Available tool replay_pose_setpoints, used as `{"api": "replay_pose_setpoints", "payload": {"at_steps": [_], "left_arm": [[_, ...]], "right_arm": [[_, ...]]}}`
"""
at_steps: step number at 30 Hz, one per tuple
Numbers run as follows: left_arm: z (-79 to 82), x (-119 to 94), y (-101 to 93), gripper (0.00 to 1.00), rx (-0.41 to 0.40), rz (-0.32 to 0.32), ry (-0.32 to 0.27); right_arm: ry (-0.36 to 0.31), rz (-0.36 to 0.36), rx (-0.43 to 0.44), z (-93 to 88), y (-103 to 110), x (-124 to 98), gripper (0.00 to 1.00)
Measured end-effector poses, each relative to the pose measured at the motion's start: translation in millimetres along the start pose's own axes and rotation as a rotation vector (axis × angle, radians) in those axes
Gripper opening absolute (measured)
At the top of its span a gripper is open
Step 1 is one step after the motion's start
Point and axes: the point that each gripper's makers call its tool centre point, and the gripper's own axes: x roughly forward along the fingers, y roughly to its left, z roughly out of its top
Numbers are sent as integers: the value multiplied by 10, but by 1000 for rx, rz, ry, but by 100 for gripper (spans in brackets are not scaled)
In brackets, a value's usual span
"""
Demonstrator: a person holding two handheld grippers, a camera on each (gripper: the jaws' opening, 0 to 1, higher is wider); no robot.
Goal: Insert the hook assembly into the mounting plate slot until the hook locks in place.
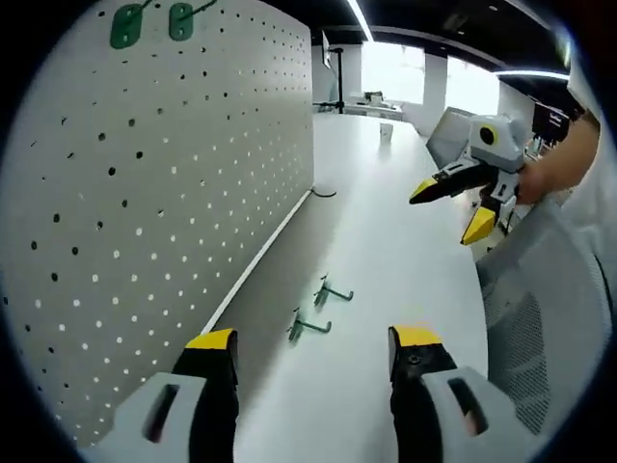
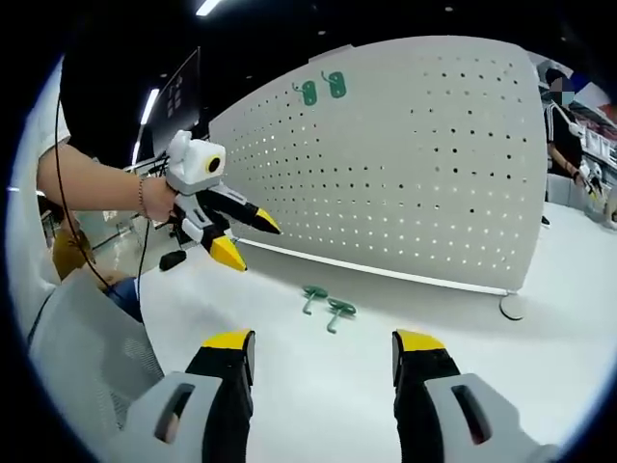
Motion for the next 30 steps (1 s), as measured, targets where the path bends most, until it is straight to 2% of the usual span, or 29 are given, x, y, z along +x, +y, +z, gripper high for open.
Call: {"api": "replay_pose_setpoints", "payload": {"at_steps": [8,24,30], "left_arm": [[-22,137,3,65,58,-29,50],[-17,353,32,64,145,-88,118],[-91,429,94,64,209,-100,168]], "right_arm": [[24,10,-30,-32,35,8,55],[43,2,-17,-78,16,-9,56],[50,3,-18,-91,21,-9,56]]}}
